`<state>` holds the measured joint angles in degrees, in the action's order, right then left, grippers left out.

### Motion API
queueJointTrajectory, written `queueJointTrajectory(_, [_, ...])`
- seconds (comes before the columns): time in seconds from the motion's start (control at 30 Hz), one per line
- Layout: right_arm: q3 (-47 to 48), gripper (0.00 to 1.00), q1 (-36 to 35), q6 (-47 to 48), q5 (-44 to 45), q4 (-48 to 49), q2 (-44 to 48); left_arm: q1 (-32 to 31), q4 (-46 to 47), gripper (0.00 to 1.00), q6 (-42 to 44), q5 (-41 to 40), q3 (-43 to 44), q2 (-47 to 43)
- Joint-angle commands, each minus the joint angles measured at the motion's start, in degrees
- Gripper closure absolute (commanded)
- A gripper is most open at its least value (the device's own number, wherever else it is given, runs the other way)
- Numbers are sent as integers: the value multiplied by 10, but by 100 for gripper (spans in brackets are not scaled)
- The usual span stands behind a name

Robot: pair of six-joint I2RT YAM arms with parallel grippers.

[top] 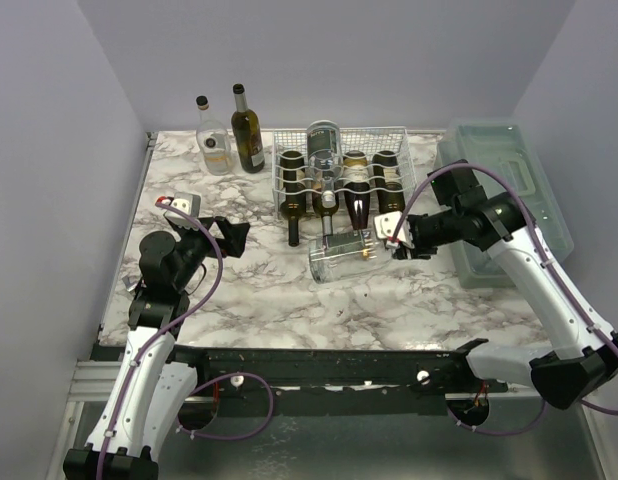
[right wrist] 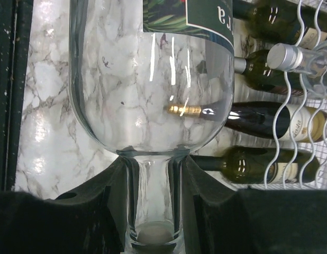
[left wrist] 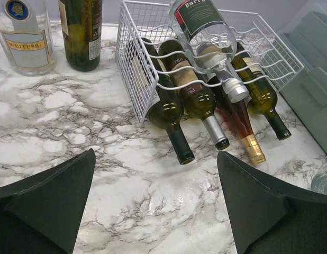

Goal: Take the wine bottle off the wine rack
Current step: Place the wine bottle at the center of the board.

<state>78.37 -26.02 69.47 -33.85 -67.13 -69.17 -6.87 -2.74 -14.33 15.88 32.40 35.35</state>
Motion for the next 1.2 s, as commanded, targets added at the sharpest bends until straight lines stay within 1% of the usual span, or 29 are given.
queueJointTrajectory(0.0, [64,100,2,115,-34,-11,-6,1,-2,1,4,7,19,-1])
queueJointTrajectory(0.23, [90,100,-11,244,1,-82,-27,1,-3,1,4,9,19,3])
queueJointTrajectory(0.3, [89,100,-23,261,30,-82,-31,1,-3,1,3,12,20,5])
queueJointTrajectory(0.43, [76,100,-60,268,102,-59,-36,1,-4,1,3,15,21,6])
queueJointTrajectory(0.57, [58,100,-127,253,198,-27,-40,1,-5,1,3,15,22,5])
queueJointTrajectory(0.63, [46,100,-174,241,249,-16,-41,1,-5,1,3,15,22,7])
queueJointTrajectory(0.8, [5,100,-325,202,425,7,-43,1,-6,1,1,18,23,7])
queueJointTrajectory(0.87, [-1,100,-369,188,469,8,-52,1,-6,1,2,19,22,6])
queueJointTrajectory(0.97, [-2,100,-399,184,517,11,-69,2,-6,1,0,21,23,6])
queueJointTrajectory(1.1, [-17,100,-427,198,607,33,-90,1,-6,1,-3,28,24,8])
queueJointTrajectory(1.17, [-19,100,-442,204,634,45,-97,2,-6,1,-4,29,26,8])
